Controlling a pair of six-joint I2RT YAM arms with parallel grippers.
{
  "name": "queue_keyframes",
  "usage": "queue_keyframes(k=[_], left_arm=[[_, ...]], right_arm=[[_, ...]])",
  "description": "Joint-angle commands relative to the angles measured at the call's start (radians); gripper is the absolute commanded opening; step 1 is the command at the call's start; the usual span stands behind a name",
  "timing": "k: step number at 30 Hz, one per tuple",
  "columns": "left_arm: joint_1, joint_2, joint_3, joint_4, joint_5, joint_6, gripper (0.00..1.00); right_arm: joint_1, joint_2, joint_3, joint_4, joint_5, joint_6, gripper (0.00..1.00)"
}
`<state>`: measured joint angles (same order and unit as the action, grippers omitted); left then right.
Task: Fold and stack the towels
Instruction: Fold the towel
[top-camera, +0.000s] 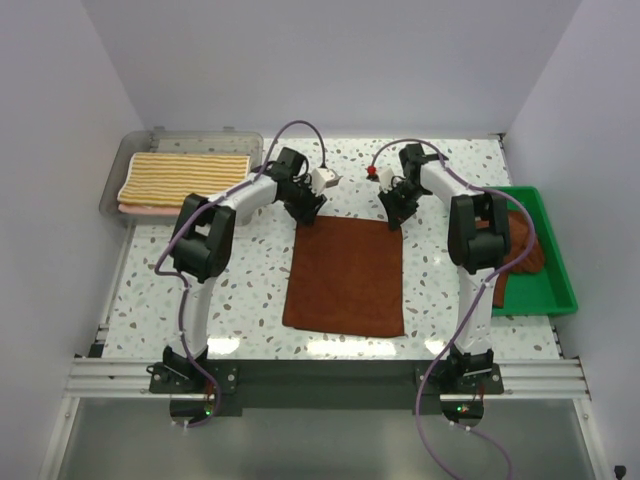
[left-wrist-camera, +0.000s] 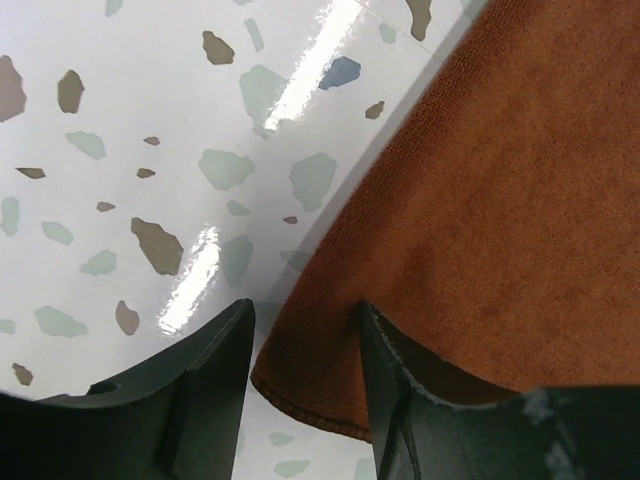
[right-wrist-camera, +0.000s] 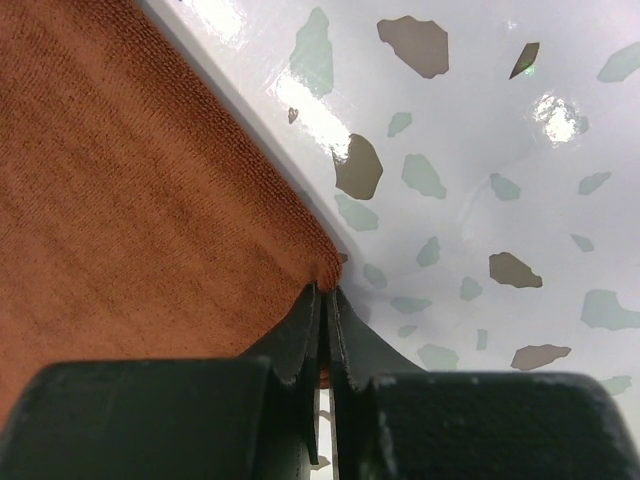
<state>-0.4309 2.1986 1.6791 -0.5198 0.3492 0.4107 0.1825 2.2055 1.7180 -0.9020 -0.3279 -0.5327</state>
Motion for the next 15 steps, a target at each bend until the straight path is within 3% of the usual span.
queue_keyframes(k=[1,15], left_arm=[[0.012,0.001,-0.035,-0.009,0.037,-0.01,0.5],[0.037,0.039,-0.076,-0.075,-0.004,0.007,0.34]], right_arm=[[0.005,0.019,-0.046,-0.012,0.015,0.002,0.01],[0.005,-0.01,-0.087,0.058,0.075,0.028,0.0]])
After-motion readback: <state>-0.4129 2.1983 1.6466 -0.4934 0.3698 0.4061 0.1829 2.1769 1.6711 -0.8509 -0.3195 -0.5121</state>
